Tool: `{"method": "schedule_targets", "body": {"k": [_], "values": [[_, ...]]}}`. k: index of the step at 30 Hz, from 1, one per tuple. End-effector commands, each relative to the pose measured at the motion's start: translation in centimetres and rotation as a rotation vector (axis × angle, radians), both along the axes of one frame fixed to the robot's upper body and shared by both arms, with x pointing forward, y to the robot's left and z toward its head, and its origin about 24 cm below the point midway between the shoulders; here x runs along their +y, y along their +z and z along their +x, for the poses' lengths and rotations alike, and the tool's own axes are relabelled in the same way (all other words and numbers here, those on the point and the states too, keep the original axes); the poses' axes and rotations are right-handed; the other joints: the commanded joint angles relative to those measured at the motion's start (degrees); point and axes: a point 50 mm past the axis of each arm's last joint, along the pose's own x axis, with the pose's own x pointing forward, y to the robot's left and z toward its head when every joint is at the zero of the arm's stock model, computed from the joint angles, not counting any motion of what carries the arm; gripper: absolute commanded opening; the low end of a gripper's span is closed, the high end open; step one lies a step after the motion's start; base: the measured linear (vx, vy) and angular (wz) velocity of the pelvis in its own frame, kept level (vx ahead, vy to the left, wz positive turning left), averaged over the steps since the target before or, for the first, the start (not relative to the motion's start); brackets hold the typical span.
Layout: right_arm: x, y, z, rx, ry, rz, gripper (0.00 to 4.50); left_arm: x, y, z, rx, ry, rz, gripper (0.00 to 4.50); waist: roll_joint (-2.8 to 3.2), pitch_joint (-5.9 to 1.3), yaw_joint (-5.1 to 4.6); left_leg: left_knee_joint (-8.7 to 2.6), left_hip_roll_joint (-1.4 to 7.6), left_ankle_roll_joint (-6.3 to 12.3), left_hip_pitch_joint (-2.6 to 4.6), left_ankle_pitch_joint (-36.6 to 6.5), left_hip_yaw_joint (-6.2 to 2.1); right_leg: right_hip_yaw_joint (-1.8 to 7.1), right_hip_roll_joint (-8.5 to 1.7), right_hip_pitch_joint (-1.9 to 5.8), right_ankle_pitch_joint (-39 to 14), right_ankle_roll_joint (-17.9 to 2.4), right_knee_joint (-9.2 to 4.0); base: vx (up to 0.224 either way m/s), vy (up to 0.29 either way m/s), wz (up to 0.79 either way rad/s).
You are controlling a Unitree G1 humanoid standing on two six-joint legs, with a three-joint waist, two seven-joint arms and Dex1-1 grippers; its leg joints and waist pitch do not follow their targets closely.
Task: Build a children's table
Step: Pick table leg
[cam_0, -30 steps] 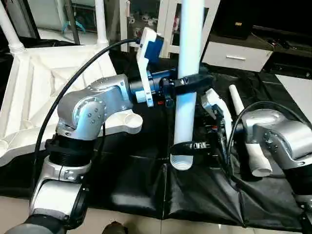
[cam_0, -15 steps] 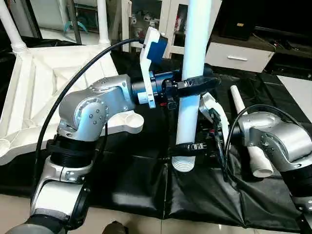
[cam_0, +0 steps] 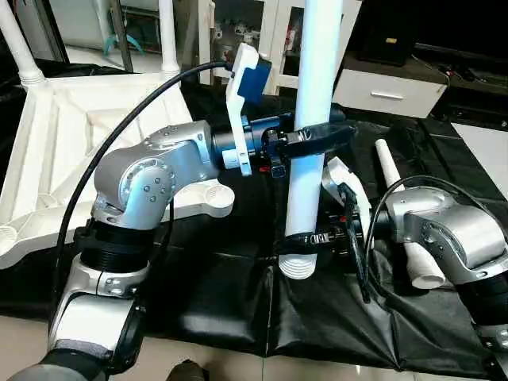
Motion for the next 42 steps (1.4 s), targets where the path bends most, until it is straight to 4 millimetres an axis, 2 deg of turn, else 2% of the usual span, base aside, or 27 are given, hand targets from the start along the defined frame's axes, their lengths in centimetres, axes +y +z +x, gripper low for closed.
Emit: {"method": "schedule_targets", "body": {"k": [1,4,6,7,8,11,14,18,19,20,21,22,23,25,26,28,29,30,31,32,35,37,38,39,40,41,42], "values": [[-0.4,-0.1,0.3,0.008,-0.027,-0.004,1.95,-0.4,1.1,-0.5,-0.053,-0.039,-0.009,1.75,0.42,-4.55,-0.20,-3.87,2.40,-2.95,2.33,-11.09,-0.56,1.31,-3.84,1.76,-5.10,-13.67,-3.55,0.000,0.000,0.00],[-0.3,0.0,0.4,-0.001,-0.032,0.003,1.93,-0.5,1.0,-0.5,-0.056,-0.031,0.013,1.75,0.63,-4.56,-0.15,-3.86,2.39,-2.89,2.33,-10.90,-0.59,1.30,-3.83,1.75,-4.63,-13.82,-3.50,0.000,0.000,0.00],[-0.3,0.0,0.5,-0.014,-0.045,0.009,1.93,-0.5,0.8,-0.7,-0.048,-0.037,0.042,2.31,0.53,-4.53,-0.21,-3.88,2.37,-3.03,2.33,-11.45,-0.57,1.29,-3.82,1.75,-4.92,-13.83,-3.56,0.000,0.000,0.00],[-0.3,0.0,0.5,-0.015,-0.047,0.010,1.93,-0.4,0.8,-0.7,-0.046,-0.036,0.043,2.31,0.86,-4.57,-0.14,-3.86,2.35,-3.16,2.36,-11.55,-0.62,1.29,-3.87,1.74,-5.00,-13.83,-3.49,0.000,0.000,0.00],[-0.3,0.1,0.6,-0.023,-0.056,0.014,1.93,-0.2,0.7,-0.6,-0.037,-0.029,0.048,2.48,0.91,-4.60,-0.30,-3.92,2.34,-3.37,2.34,-11.81,-0.65,1.26,-3.78,1.70,-5.01,-13.78,-3.48,0.000,0.000,0.00],[-0.4,0.3,0.8,-0.043,-0.104,0.048,1.93,1.1,0.7,-0.3,-0.023,0.017,0.019,2.72,1.05,-4.58,-0.25,-3.95,2.35,-3.92,2.50,-12.23,-0.66,1.24,-3.75,1.63,-4.87,-13.93,-3.49,0.000,0.000,0.00],[-0.6,0.0,0.8,-0.056,-0.175,0.073,1.91,2.4,0.1,-0.5,-0.070,0.049,0.034,2.94,0.81,-4.52,-0.30,-4.16,2.38,-4.10,2.33,-12.66,-0.68,1.22,-3.73,1.67,-5.16,-13.50,-3.47,0.000,0.000,0.00],[-1.0,0.0,1.0,-0.071,-0.259,0.096,1.91,3.6,-0.3,-0.7,-0.078,0.076,0.027,3.25,1.29,-4.59,-0.23,-4.22,2.39,-4.70,2.60,-12.99,-0.67,1.21,-3.67,1.43,-5.52,-13.05,-3.49,0.000,0.000,0.00],[-1.4,0.2,1.3,-0.085,-0.311,0.106,1.91,4.4,-0.5,-0.8,-0.078,0.105,0.027,3.25,1.76,-4.58,-0.19,-4.26,2.30,-5.20,2.62,-13.68,-0.74,1.19,-3.64,1.38,-5.88,-13.01,-3.44,0.000,0.000,0.00],[-2.0,0.3,1.7,-0.101,-0.382,0.116,1.90,5.4,-0.7,-0.7,-0.068,0.144,0.027,3.34,1.46,-4.53,-0.39,-4.39,2.30,-5.51,2.53,-14.33,-0.74,1.17,-3.62,1.40,-6.27,-12.88,-3.50,0.000,0.000,0.00],[-2.2,0.3,1.8,-0.105,-0.410,0.122,1.90,5.6,-0.9,-0.7,-0.064,0.154,0.026,3.34,1.72,-4.49,-0.41,-4.39,2.25,-5.86,2.68,-15.31,-0.70,1.20,-3.60,1.17,-7.06,-12.71,-3.54,0.000,0.000,0.00],[-2.9,0.4,2.4,-0.117,-0.510,0.148,1.90,6.6,-1.3,-0.8,-0.049,0.191,0.023,3.35,1.71,-4.44,-0.51,-4.51,2.20,-6.17,2.56,-15.91,-0.77,1.19,-3.63,1.26,-7.96,-12.51,-3.63,0.000,0.000,0.00],[-3.2,0.4,2.6,-0.119,-0.565,0.169,1.90,7.0,-2.0,-1.0,-0.023,0.210,0.034,3.35,1.96,-4.44,-0.50,-4.49,2.17,-6.38,2.55,-16.19,-0.81,1.20,-3.69,1.22,-8.42,-12.36,-3.58,0.000,0.000,0.00],[-3.4,0.2,2.6,-0.120,-0.619,0.188,1.89,7.4,-3.2,-1.1,0.009,0.250,0.060,3.35,1.85,-4.39,-0.58,-4.57,2.14,-6.47,2.65,-17.16,-0.72,1.26,-3.61,0.98,-9.85,-11.83,-3.78,0.000,0.000,0.00],[-3.4,0.2,2.6,-0.120,-0.619,0.188,1.89,7.4,-3.2,-1.1,0.009,0.250,0.060,3.35,2.35,-4.46,-0.45,-4.58,2.22,-6.60,2.93,-18.20,-0.74,1.26,-3.52,0.77,-10.50,-11.34,-3.92,0.000,0.000,0.00],[-3.4,0.1,2.5,-0.121,-0.634,0.191,1.89,7.6,-3.7,-1.2,0.019,0.271,0.072,3.35,2.49,-4.53,-0.42,-4.66,2.19,-6.62,2.85,-18.31,-0.82,1.27,-3.50,0.87,-10.19,-11.08,-3.94,0.000,0.000,0.00],[-3.7,-0.8,2.4,-0.181,-0.748,0.134,1.89,8.8,-6.2,-0.2,0.007,0.537,0.125,3.35,3.42,-4.54,-0.32,-4.74,2.27,-6.85,2.73,-18.50,-1.09,1.28,-3.62,0.86,-9.96,-10.83,-3.95,0.000,0.000,0.00],[-3.7,-0.8,2.4,-0.181,-0.748,0.134,1.89,8.8,-6.2,-0.2,0.007,0.537,0.125,3.35,2.51,-4.26,-0.75,-4.94,2.42,-6.98,2.43,-19.29,-1.07,1.31,-3.69,1.08,-10.46,-9.74,-4.51,0.000,0.000,0.00],[-3.9,-1.4,2.3,-0.222,-0.810,0.083,1.89,9.5,-7.8,0.4,0.024,0.723,0.179,3.35,2.86,-4.40,-0.63,-4.86,2.20,-6.95,2.54,-19.62,-1.12,1.34,-3.72,1.19,-11.47,-9.29,-4.40,0.000,0.000,0.00],[-4.0,-2.0,2.1,-0.265,-0.861,0.034,1.89,10.0,-8.9,0.6,0.030,0.850,0.219,3.35,2.80,-4.42,-0.80,-4.84,2.30,-6.97,2.49,-19.48,-1.05,1.51,-3.68,1.07,-12.12,-8.20,-4.61,0.000,0.000,0.00],[-3.5,-3.2,1.2,-0.424,-0.902,-0.065,1.89,11.0,-10.7,0.6,-0.081,1.059,0.323,3.35,2.75,-4.48,-0.68,-4.89,2.29,-6.58,2.15,-18.37,-1.30,1.63,-3.79,1.13,-14.38,-5.07,-5.24,0.000,0.000,0.00],[-3.5,-3.7,0.8,-0.374,-0.957,-0.024,1.89,10.8,-11.1,0.3,-0.173,1.132,0.322,3.35,2.94,-4.62,-1.00,-4.90,2.26,-5.75,2.31,-18.84,-1.32,1.61,-3.48,0.97,-13.37,-5.73,-5.07,0.000,0.000,0.00],[-3.6,-3.9,0.6,-0.350,-1.018,0.038,1.89,10.5,-11.6,0.1,-0.171,1.169,0.307,3.35,2.96,-4.59,-0.95,-4.77,2.15,-3.95,1.89,-18.66,-1.07,2.00,-4.28,1.13,-13.13,-6.60,-5.28,0.000,0.000,0.00],[-3.7,-3.9,0.5,-0.350,-1.042,0.068,1.89,10.5,-12.1,0.0,-0.141,1.195,0.308,3.35,2.76,-4.57,-0.92,-4.20,1.89,-0.95,1.32,-18.08,-0.47,2.78,-5.68,1.40,-13.91,-7.96,-5.85,0.000,0.000,0.00],[-3.7,-3.9,0.4,-0.348,-1.051,0.083,1.89,10.5,-12.4,0.0,-0.121,1.209,0.308,3.35,2.35,-4.60,-0.31,-2.84,1.69,2.52,0.81,-15.79,-0.53,3.94,-7.92,2.10,-16.04,-8.54,-6.80,0.000,0.000,0.00],[-3.8,-3.9,0.3,-0.344,-1.064,0.099,1.89,10.4,-12.5,0.0,-0.128,1.221,0.303,3.35,2.24,-4.63,0.20,-1.69,1.65,4.31,0.63,-14.09,-0.72,4.93,-9.45,2.33,-17.16,-8.43,-7.53,0.000,0.000,0.00],[-4.0,-4.0,0.2,-0.339,-1.093,0.130,1.89,10.3,-12.6,-0.1,-0.156,1.250,0.292,3.35,1.85,-4.50,1.12,1.03,1.86,7.16,-0.58,-10.97,-1.88,7.30,-13.37,3.26,-20.44,-7.84,-8.82,-0.001,0.078,0.00]]}}
